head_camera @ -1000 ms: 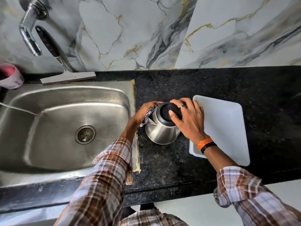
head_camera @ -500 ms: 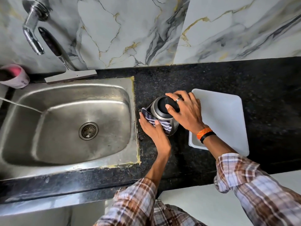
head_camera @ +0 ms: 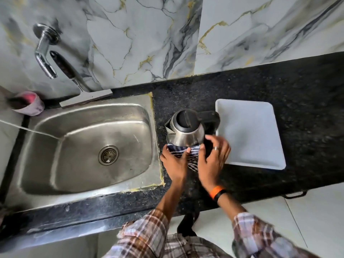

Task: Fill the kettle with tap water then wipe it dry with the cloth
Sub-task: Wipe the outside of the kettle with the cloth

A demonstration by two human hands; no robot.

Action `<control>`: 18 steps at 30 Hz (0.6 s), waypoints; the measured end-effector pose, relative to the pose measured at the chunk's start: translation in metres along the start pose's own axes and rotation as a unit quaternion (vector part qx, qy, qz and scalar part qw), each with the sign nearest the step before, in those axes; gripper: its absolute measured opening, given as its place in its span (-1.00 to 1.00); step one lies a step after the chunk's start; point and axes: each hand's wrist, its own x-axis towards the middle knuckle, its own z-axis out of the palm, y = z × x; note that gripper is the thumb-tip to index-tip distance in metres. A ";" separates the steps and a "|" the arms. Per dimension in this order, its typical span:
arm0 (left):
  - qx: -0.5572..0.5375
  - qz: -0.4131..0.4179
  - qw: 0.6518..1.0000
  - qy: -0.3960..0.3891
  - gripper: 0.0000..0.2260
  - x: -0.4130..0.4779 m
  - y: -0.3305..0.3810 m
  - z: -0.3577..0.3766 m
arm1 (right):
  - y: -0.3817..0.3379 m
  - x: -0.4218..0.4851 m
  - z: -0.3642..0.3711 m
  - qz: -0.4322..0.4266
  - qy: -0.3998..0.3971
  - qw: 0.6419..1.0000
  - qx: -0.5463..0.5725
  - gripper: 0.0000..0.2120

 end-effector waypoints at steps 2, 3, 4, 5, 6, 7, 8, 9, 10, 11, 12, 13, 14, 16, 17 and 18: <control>-0.015 -0.010 0.999 -0.030 -0.14 0.013 -0.002 -0.013 | -0.007 -0.057 0.008 0.090 -0.016 0.995 0.050 -0.73; -0.021 -0.011 0.999 -0.048 -0.11 0.017 -0.001 -0.017 | -0.013 -0.077 0.014 0.120 -0.045 0.988 0.087 -0.70; -0.018 -0.010 0.998 -0.064 -0.10 0.018 0.001 -0.019 | -0.020 -0.088 0.021 0.149 -0.073 0.978 0.125 -0.62; -0.003 -0.003 0.997 -0.072 -0.10 0.017 0.005 -0.021 | -0.028 -0.092 0.028 0.183 -0.088 0.966 0.158 -0.52; 0.028 0.011 0.998 -0.062 -0.13 0.014 0.009 -0.024 | -0.037 -0.090 0.034 0.225 -0.091 0.952 0.188 -0.41; 0.070 0.040 0.996 -0.033 -0.17 0.010 0.014 -0.027 | -0.045 -0.083 0.040 0.276 -0.078 0.931 0.225 -0.34; 0.107 0.097 0.990 -0.001 -0.24 0.006 0.020 -0.032 | -0.052 -0.077 0.044 0.314 -0.057 0.911 0.259 -0.31; 0.131 0.181 0.975 0.020 -0.32 0.004 0.029 -0.038 | -0.055 -0.074 0.048 0.326 -0.039 0.904 0.273 -0.32; 0.154 0.279 0.948 0.022 -0.39 0.006 0.039 -0.044 | -0.059 -0.073 0.048 0.314 -0.033 0.910 0.271 -0.35; 0.192 0.374 0.908 0.008 -0.45 0.013 0.050 -0.049 | -0.060 -0.074 0.049 0.282 -0.037 0.925 0.252 -0.38; 0.239 0.447 0.862 -0.017 -0.49 0.023 0.060 -0.053 | -0.057 -0.075 0.053 0.256 -0.039 0.936 0.237 -0.39; 0.281 0.491 0.823 -0.052 -0.51 0.033 0.070 -0.055 | -0.054 -0.075 0.056 0.250 -0.036 0.939 0.233 -0.40; 0.310 0.506 0.799 -0.095 -0.53 0.041 0.077 -0.055 | -0.053 -0.073 0.058 0.259 -0.032 0.937 0.230 -0.41; 0.321 0.508 0.783 -0.163 -0.54 0.054 0.084 -0.055 | -0.055 -0.062 0.059 0.268 -0.021 0.933 0.238 -0.40; 0.315 0.514 0.778 -0.176 -0.54 0.058 0.083 -0.056 | -0.056 -0.055 0.058 0.252 -0.017 0.937 0.241 -0.40; 0.309 0.525 0.772 -0.180 -0.55 0.062 0.082 -0.056 | -0.055 -0.048 0.057 0.217 -0.013 0.946 0.242 -0.42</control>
